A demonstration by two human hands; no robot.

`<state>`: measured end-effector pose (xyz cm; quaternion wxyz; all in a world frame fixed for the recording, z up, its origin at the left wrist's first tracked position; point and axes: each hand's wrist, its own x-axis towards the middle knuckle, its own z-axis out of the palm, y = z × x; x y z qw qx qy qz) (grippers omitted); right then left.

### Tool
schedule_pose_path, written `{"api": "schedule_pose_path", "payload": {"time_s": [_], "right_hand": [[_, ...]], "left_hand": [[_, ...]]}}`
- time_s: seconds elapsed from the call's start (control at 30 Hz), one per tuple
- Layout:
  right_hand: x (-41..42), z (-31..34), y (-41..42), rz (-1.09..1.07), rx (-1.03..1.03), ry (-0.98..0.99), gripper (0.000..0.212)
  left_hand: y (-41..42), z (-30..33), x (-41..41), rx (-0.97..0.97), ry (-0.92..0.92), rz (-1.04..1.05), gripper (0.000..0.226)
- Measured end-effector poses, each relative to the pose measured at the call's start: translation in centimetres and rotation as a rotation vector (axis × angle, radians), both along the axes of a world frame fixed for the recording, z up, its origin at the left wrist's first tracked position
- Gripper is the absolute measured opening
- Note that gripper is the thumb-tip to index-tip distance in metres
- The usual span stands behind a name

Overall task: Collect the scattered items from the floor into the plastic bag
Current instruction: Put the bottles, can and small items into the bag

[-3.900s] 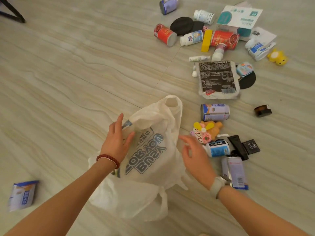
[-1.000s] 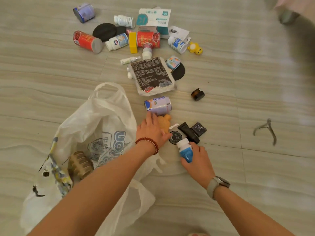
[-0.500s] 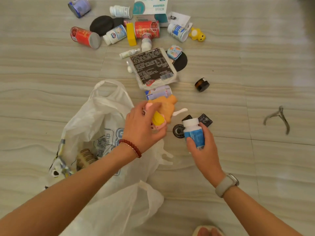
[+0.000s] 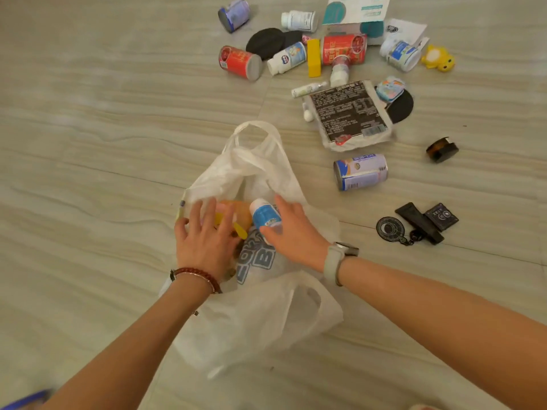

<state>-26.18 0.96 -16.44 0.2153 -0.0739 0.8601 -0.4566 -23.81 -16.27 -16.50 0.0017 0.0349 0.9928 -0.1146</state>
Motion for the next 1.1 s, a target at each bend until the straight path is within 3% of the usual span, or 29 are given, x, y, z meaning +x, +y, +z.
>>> {"api": "schedule_pose_path", "payload": {"time_s": [0.13,0.3,0.5,0.57,0.63,0.73,0.83,0.93,1.03,1.1], "right_hand": [[0.2,0.1,-0.2,0.097,-0.022,0.08,0.055],[2.0,-2.6,2.9,0.087,0.309,0.242,0.051],[0.3,-5.7,5.2,-0.115,0.412,-0.084,0.063],[-0.5,-6.4,4.7,-0.115,0.428,-0.135,0.049],[-0.9,-6.4,3.9,-0.149,0.332,-0.166,0.02],[-1.2,-5.5,2.9,-0.255,0.102,-0.07,0.038],[-1.9,-4.8,3.2,-0.282,0.035,0.002,0.024],[-1.6,-4.4,3.8,-0.322,-0.086,-0.171,0.006],[-0.6,-4.8,3.7,-0.291,-0.119,-0.361,0.044],[0.0,-5.4,3.3,-0.193,-0.038,-0.327,0.024]], "left_hand": [[-0.2,-1.0,-0.1,0.117,-0.082,0.049,0.05],[0.2,-2.4,1.1,0.199,-0.077,0.046,0.057],[2.0,-2.2,1.9,0.274,-0.127,-0.054,0.061],[2.4,-2.4,2.3,0.252,-0.158,-0.078,0.059],[2.5,-2.7,2.8,0.233,-0.188,-0.087,0.059],[2.2,-3.1,2.8,0.184,-0.197,-0.09,0.058],[2.1,-2.8,2.2,0.183,-0.19,-0.051,0.066],[2.2,-2.9,1.9,0.205,-0.198,-0.005,0.078],[2.1,-3.1,2.1,0.202,-0.202,-0.008,0.076],[2.0,-3.2,2.3,0.202,-0.202,-0.016,0.072]]}}
